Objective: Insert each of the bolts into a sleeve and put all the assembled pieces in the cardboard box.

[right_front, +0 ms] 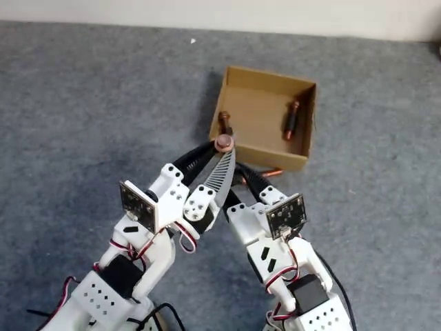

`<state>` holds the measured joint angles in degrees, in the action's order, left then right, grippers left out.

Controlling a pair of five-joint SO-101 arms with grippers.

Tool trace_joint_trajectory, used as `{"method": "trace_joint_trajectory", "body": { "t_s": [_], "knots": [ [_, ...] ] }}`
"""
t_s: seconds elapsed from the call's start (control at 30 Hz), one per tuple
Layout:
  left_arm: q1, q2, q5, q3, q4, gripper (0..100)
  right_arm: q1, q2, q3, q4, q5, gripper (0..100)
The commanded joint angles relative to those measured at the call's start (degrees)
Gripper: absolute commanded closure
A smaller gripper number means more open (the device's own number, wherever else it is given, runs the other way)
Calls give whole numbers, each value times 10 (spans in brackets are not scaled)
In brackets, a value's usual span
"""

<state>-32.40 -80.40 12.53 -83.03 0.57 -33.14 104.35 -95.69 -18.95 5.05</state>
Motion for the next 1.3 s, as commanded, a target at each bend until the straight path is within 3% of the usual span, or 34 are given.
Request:
{"method": "trace_joint_trajectory", "body": {
  "t_s": [0.0,0.27,0.5,0.63,0.77,0.93,1.1,1.27],
  "knots": [
    [26,4,-4,11,-66,862,0,9,-86,15,6,992],
    [36,0,-7,61,-207,797,0,9,-86,15,6,992],
    [36,-2,-9,64,-241,787,0,9,-86,15,6,992],
    [36,-3,-83,65,-266,790,18,9,-86,8,3,992],
    [36,-5,-89,81,-284,790,32,9,-86,6,2,992],
    [36,-102,-91,89,-349,790,47,9,-86,-12,2,992],
    [72,-260,-91,92,-423,793,80,9,-86,-29,4,992],
    [160,-221,-90,95,-440,903,109,9,-86,-64,4,993]
  ]
}}
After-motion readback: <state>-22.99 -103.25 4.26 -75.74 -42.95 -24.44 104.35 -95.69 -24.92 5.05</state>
